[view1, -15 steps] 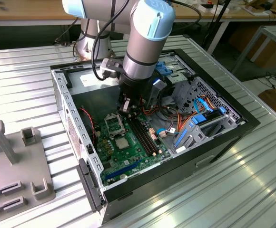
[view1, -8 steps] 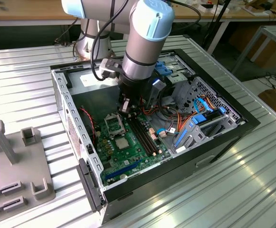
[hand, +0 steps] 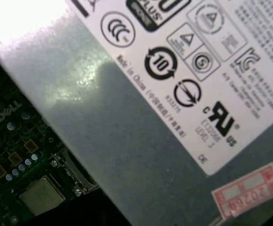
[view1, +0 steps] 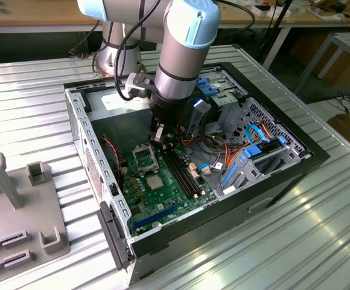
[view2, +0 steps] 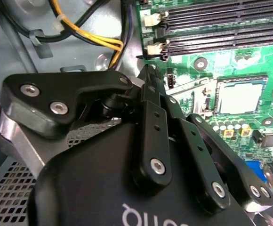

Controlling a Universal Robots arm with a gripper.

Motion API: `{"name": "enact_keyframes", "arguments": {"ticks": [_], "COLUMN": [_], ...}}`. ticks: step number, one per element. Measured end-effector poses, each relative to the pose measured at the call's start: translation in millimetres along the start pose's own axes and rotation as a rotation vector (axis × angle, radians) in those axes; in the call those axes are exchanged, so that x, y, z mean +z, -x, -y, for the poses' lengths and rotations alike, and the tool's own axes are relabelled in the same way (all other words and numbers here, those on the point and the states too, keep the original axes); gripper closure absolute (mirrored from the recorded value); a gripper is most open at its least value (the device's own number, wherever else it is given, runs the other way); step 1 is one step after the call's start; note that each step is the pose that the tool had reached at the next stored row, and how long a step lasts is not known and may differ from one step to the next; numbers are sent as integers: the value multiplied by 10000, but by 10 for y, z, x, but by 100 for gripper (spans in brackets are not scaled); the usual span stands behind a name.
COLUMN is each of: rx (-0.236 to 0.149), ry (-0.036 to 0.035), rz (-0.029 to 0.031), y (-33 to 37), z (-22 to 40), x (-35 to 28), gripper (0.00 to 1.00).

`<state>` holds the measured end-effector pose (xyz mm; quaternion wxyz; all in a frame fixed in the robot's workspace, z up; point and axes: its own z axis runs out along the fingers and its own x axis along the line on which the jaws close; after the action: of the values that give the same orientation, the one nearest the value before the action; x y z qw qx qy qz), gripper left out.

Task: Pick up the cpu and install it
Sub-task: 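Close the cpu cover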

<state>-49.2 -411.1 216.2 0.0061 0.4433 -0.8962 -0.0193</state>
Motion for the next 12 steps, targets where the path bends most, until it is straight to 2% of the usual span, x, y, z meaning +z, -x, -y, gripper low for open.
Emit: {"name": "enact_keyframes", "arguments": {"ticks": [3,10,11,12], "rx": [3,7,10,13], "ry": [-93,-175,-212,-271], "rz": [-126,-263,-325,-418], "y": [0,0,0,1], "z": [0,-4,-5,-6], "x": [-6,-58,-76,-93], "gripper": [89,89,89,89]}}
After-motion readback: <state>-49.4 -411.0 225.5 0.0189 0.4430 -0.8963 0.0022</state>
